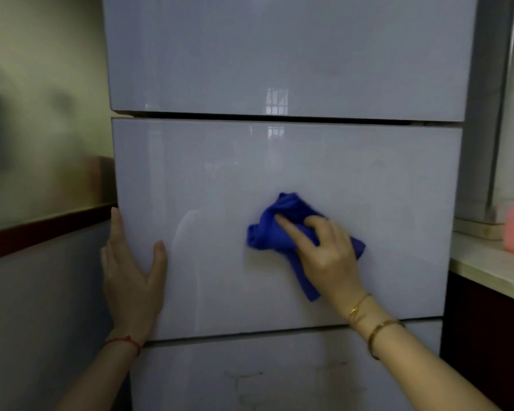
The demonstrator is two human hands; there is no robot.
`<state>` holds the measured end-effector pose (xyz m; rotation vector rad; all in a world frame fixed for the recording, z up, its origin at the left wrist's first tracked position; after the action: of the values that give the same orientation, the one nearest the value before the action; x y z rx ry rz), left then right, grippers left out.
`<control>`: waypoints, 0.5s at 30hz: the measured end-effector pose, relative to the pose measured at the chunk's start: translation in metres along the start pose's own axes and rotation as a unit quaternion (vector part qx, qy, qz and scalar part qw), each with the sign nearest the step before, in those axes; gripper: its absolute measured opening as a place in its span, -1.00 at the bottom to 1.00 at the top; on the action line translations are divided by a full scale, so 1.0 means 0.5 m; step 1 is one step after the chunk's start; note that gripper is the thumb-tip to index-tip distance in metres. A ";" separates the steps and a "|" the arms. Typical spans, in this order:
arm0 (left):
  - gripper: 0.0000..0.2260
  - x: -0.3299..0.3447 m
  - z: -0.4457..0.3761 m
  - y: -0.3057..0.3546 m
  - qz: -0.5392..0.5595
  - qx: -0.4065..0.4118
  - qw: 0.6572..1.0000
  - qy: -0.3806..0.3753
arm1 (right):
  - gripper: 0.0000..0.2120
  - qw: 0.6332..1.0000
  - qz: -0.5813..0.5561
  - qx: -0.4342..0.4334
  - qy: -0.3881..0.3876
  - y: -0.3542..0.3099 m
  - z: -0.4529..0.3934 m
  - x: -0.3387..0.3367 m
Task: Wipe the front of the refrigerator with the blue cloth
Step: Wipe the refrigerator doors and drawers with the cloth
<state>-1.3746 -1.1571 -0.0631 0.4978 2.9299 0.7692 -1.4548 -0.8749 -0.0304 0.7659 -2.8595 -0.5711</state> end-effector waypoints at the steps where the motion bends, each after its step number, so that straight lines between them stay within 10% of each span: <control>1: -0.30 0.000 0.000 0.002 0.003 -0.001 1.000 0.000 | -0.53 0.999 0.002 0.047 0.012 0.047 -0.011 -0.009; 7: -0.30 0.005 -0.001 0.001 -0.011 -0.008 1.000 -0.002 | -0.63 0.927 -0.020 0.355 0.121 0.187 -0.169 -0.021; 15: -0.30 0.001 -0.003 -0.005 -0.002 -0.001 1.000 -0.014 | -0.56 0.989 -0.040 -0.139 -0.018 -0.152 -0.034 0.022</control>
<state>-1.3761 -1.1595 -0.0629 0.4991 2.9023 0.7585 -1.4260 -0.9468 -0.0440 0.8304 -2.7058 -0.9796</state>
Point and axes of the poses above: each hand's wrist, its own z-axis away from the middle knuckle, its own x-axis out of the palm, y = z × x, the point moved 7 cm from there along -z, towards the middle knuckle, and after that the axes turned 1 degree about -y, right-handed, at the moved point
